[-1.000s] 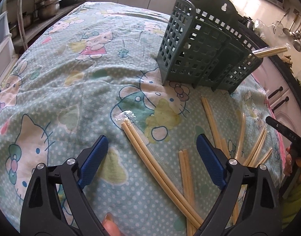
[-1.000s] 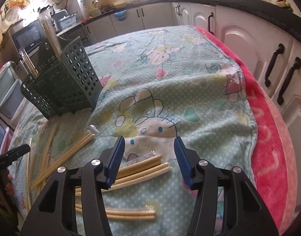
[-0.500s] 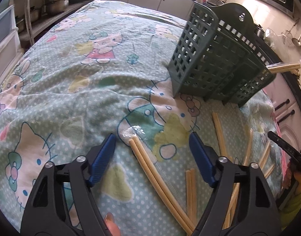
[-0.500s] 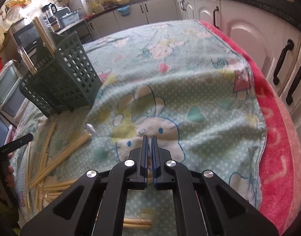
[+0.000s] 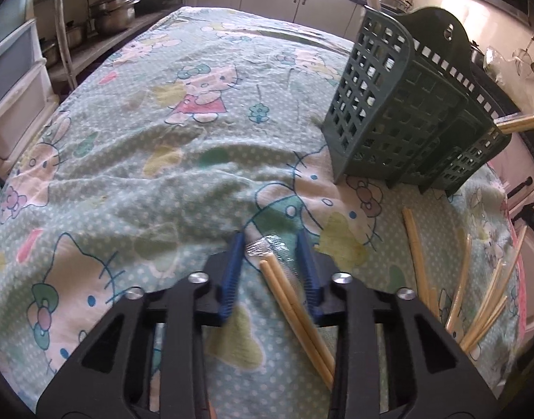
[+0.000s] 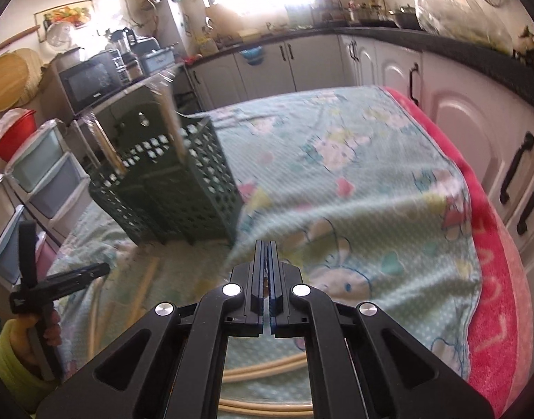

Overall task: Organize utensils
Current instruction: 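Close the left tool on wrapped chopsticks while the right tool grasps another chopstick, then lift the left tool's chopsticks toward the green holder while the right tool carries its chopstick there, then lower the left tool's chopsticks into the holder while the right tool lowers its chopstick in, then open the left tool releasing chopsticks in the holder while the right tool opens too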

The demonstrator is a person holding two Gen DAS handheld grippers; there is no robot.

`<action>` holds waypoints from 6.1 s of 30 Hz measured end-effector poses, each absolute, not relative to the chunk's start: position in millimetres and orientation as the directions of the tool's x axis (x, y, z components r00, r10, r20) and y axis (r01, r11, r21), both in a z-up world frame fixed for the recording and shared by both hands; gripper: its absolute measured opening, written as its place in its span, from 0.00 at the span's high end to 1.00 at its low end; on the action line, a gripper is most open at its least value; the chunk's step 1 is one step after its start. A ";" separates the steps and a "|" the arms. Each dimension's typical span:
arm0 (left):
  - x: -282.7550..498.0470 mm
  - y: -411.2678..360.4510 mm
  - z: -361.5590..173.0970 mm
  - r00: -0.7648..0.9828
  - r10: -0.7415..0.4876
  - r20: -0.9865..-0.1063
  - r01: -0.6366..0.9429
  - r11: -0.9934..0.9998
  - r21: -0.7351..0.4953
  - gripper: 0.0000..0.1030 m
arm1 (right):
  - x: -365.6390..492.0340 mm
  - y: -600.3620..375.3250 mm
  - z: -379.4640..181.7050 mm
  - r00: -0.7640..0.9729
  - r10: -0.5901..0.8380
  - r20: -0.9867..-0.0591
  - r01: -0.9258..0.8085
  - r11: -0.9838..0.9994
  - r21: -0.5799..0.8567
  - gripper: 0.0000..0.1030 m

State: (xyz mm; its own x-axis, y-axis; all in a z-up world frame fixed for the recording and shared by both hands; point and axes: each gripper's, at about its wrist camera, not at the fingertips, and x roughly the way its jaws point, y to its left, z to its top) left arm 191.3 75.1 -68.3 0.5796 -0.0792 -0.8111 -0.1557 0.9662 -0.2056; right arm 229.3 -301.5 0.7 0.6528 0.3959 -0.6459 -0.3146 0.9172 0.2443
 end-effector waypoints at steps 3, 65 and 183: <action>189.9 78.8 -67.4 0.584 -0.091 -0.807 -0.160 0.961 -0.224 0.87 | 226.4 -294.2 12.5 0.667 0.410 -0.622 -0.334 0.911 0.243 0.98; 181.5 32.2 128.4 0.837 -0.315 -0.447 0.191 0.934 -0.301 0.98 | 181.9 -214.7 149.4 0.749 0.566 -0.345 -0.567 0.816 0.109 0.99; 216.7 68.8 76.7 0.833 -0.235 -0.500 0.044 0.930 -0.364 1.00 | 247.9 -218.3 101.1 0.814 0.450 -0.368 -0.371 0.890 0.266 0.92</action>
State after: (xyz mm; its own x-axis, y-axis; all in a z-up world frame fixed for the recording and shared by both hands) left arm 216.7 68.8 76.7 0.8333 -0.2352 -0.5003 0.0441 0.9304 -0.3639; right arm 247.9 -218.3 101.1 0.8139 0.4498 -0.3677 -0.3713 0.8895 0.2663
